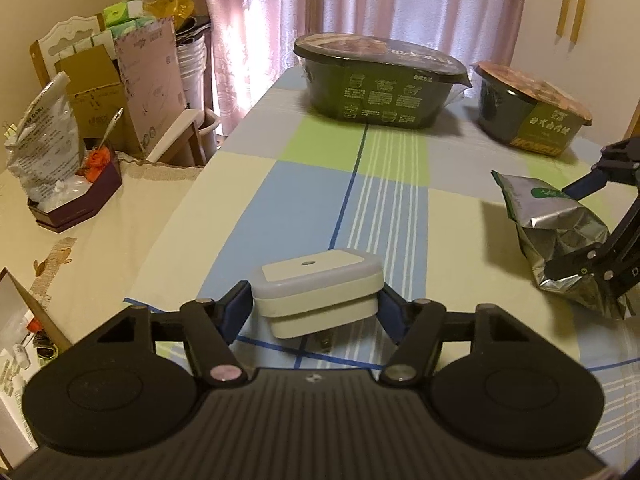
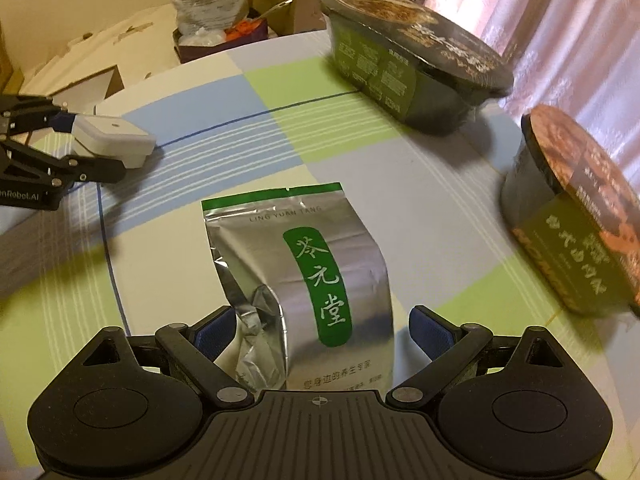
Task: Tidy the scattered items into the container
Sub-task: 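Grasp the white night light with the left tool while the right tool grasps the tea pouch, then carry the night light and tea pouch in both tools over the cardboard box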
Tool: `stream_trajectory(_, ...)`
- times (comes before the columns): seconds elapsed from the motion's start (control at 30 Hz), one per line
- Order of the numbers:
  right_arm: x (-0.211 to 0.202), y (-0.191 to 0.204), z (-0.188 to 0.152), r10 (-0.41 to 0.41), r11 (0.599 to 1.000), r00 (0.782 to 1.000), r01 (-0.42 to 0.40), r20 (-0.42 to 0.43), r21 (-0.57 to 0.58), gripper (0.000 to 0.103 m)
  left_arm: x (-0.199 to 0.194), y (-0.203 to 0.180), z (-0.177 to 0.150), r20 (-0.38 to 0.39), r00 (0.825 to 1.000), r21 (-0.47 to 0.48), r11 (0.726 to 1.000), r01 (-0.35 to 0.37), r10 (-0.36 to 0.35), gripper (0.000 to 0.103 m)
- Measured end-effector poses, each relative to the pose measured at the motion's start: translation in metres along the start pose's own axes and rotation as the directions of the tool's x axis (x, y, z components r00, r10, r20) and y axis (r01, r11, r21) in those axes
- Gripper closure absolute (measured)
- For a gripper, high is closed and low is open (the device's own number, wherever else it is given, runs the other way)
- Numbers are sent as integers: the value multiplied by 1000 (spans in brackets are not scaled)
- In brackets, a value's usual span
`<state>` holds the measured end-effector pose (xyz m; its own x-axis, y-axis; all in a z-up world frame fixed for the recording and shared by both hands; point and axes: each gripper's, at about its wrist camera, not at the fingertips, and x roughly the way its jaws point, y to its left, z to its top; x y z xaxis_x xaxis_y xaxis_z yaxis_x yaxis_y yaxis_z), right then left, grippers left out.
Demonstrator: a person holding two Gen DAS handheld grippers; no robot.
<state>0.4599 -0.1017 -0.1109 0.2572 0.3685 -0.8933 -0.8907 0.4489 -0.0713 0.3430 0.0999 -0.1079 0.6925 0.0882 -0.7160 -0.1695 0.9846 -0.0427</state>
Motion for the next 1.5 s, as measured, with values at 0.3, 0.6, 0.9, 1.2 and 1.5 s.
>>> stream_trajectory(0.3,-16,15,-19,10,993,999,-6,-34,115,54,-9,-15,2,-39,989,53,988,145,-143,45)
stream_trajectory(0.6,-59,67,-84,-77,947,985,120,-153,298,53,-21,-58,-23,-192,945,266,912,311,-266,48)
stream_trajectory(0.9,-75,90,-106,-149,929,985,171,-92,329,14,-22,-66,-15,-109,967,281,926,254,-232,17)
stream_trajectory(1.2,-63,82,-107,-170,921,983,186,-75,341,14,-9,-64,-15,-145,963,266,929,259,-227,43)
stream_trajectory(1.5,-70,75,-122,-141,897,988,155,-66,415,14,-35,-67,-19,-153,938,254,905,340,-310,43)
